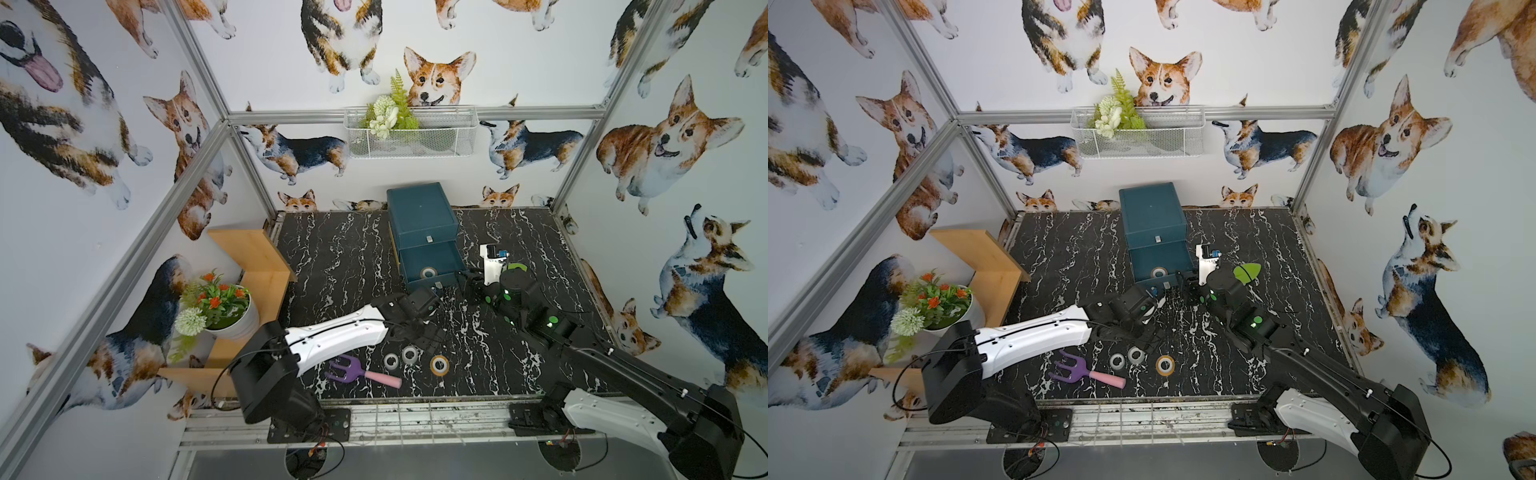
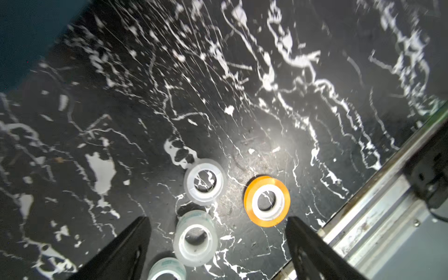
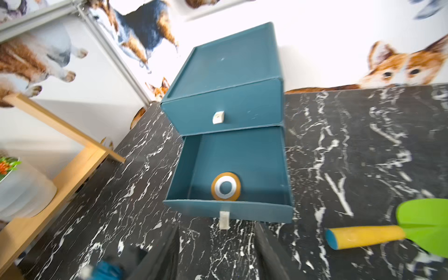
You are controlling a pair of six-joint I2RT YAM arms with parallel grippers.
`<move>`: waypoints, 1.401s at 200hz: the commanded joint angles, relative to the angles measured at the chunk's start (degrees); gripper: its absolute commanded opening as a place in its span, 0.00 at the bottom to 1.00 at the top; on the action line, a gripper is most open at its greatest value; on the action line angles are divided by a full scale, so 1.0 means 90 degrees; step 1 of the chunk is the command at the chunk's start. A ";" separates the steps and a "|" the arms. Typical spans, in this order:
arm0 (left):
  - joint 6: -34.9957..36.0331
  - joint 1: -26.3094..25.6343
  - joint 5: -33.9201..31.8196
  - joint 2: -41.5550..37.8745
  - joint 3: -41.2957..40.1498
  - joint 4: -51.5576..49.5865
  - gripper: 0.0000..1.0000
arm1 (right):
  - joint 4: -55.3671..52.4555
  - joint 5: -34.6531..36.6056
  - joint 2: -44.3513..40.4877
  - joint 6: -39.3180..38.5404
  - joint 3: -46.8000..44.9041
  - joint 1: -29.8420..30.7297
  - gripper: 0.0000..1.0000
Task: Place the transparent tape into the drawer according to color
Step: Place the tape in the drawer, then pick up the tape at the center of the board.
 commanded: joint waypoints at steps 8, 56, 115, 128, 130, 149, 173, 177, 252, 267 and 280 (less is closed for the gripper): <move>0.0303 -0.0237 0.0369 0.0408 0.0090 0.0149 0.85 | -0.0104 0.0528 -0.0326 0.0119 -0.0040 0.0012 0.55; 0.0590 -0.0407 0.0755 0.0900 0.0168 0.0197 0.66 | -0.0298 0.0935 -0.0603 0.0076 0.0014 0.0012 0.55; 0.0864 -0.0414 0.1118 0.1388 0.0463 0.0128 0.46 | -0.0513 0.1173 -0.0664 -0.0029 0.0256 0.0002 0.56; 0.0909 -0.0400 0.1091 0.1453 0.0565 0.0011 0.46 | -0.0526 0.1208 -0.0688 -0.0064 0.0275 0.0002 0.56; 0.0913 -0.0399 0.1086 0.1462 0.0580 -0.0008 0.46 | -0.0526 0.1217 -0.0692 -0.0072 0.0275 0.0002 0.56; 0.0922 -0.0398 0.0952 0.1538 0.0648 -0.0095 0.46 | -0.0536 0.1240 -0.0727 -0.0106 0.0290 0.0002 0.56; 0.0905 -0.0397 0.0792 0.1634 0.0677 -0.0156 0.49 | -0.0529 0.1276 -0.0762 -0.0104 0.0275 0.0002 0.57; 0.0905 -0.0400 0.0786 0.1638 0.0685 -0.0177 0.50 | -0.0533 0.1280 -0.0762 -0.0114 0.0275 0.0002 0.57; 0.0914 -0.0406 0.0477 0.1664 0.0583 -0.0372 0.49 | -0.0545 0.1338 -0.0684 -0.0213 0.0246 -0.0016 0.57; 0.0941 -0.0408 0.0454 0.1642 0.0562 -0.0451 0.48 | -0.0536 0.1362 -0.0693 -0.0212 0.0227 -0.0019 0.58; 0.0971 -0.0408 0.0512 0.1620 0.0534 -0.0502 0.46 | -0.0516 0.1388 -0.0704 -0.0214 0.0200 -0.0017 0.58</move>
